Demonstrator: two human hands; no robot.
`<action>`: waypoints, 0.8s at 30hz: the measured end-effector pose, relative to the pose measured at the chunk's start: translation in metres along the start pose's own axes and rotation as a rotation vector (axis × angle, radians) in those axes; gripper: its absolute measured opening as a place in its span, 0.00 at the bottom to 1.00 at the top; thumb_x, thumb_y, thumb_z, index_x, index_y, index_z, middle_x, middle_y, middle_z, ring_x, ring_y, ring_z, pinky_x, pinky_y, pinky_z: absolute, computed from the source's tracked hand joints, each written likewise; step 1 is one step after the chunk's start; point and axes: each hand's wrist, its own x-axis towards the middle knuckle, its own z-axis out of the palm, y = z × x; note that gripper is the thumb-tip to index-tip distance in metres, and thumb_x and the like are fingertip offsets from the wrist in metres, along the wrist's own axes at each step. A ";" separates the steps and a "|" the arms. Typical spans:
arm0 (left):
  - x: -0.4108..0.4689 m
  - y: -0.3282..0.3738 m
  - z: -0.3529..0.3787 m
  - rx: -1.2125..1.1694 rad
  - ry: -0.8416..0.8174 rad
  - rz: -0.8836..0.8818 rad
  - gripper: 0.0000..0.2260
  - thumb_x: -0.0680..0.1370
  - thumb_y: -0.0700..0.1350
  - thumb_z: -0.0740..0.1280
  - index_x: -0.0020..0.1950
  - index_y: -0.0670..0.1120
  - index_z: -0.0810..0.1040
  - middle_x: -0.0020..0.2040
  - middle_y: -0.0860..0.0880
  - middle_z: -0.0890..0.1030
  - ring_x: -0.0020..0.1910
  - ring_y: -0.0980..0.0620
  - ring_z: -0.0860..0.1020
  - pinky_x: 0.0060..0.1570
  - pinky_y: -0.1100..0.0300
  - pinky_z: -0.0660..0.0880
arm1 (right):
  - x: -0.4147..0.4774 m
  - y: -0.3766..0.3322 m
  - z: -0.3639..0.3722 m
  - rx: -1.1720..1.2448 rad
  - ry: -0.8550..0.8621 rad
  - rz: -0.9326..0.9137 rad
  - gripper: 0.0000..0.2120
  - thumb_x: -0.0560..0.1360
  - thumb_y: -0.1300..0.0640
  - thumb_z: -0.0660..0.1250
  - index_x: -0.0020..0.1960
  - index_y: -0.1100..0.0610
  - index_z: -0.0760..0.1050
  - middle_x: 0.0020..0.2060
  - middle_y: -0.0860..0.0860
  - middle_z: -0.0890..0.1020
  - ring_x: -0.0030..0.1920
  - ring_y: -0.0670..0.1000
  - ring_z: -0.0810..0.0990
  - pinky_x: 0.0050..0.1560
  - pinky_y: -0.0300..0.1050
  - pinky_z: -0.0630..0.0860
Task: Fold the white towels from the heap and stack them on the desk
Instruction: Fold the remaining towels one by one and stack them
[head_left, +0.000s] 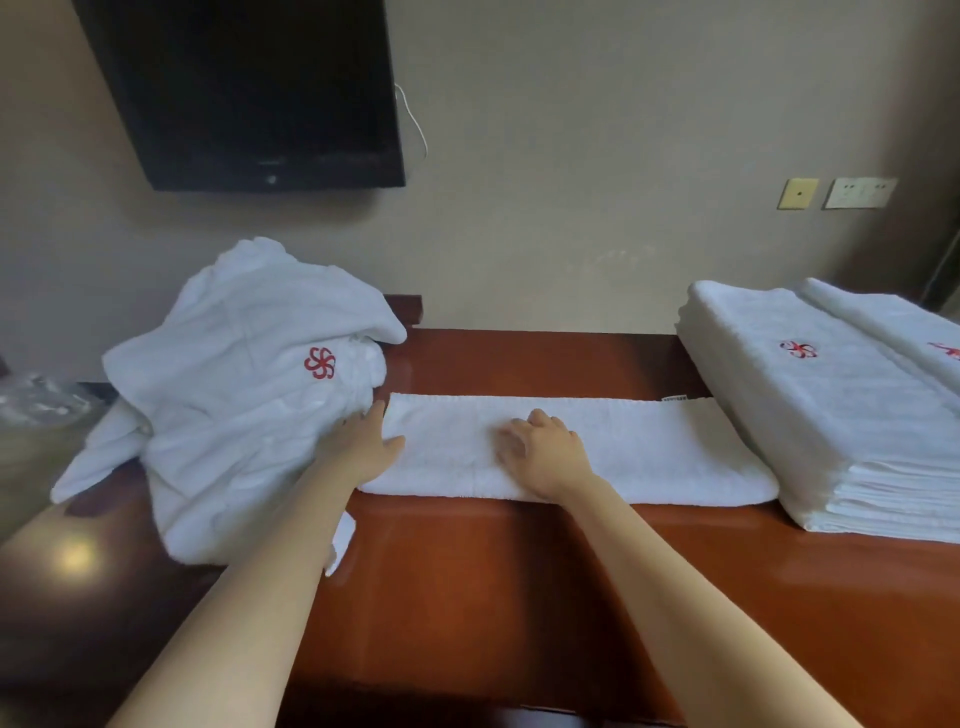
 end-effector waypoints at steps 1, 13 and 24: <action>0.001 -0.005 -0.001 -0.007 -0.024 0.012 0.33 0.79 0.59 0.58 0.79 0.50 0.49 0.76 0.44 0.62 0.72 0.42 0.64 0.68 0.47 0.66 | -0.001 0.002 0.003 0.038 0.013 0.022 0.20 0.79 0.47 0.59 0.69 0.50 0.69 0.60 0.52 0.72 0.61 0.55 0.71 0.58 0.50 0.69; -0.005 0.005 -0.018 -0.295 -0.346 0.178 0.24 0.79 0.50 0.64 0.74 0.56 0.61 0.72 0.48 0.64 0.65 0.50 0.67 0.56 0.61 0.69 | 0.001 0.007 0.010 0.187 0.095 0.041 0.18 0.76 0.46 0.63 0.64 0.48 0.74 0.55 0.48 0.74 0.57 0.51 0.73 0.57 0.47 0.70; -0.015 0.092 -0.059 -0.132 -0.082 0.240 0.14 0.78 0.46 0.64 0.64 0.50 0.75 0.70 0.44 0.65 0.58 0.45 0.74 0.53 0.57 0.72 | -0.010 0.024 -0.034 0.815 0.041 0.143 0.09 0.76 0.55 0.67 0.56 0.53 0.79 0.49 0.49 0.79 0.43 0.48 0.78 0.46 0.38 0.74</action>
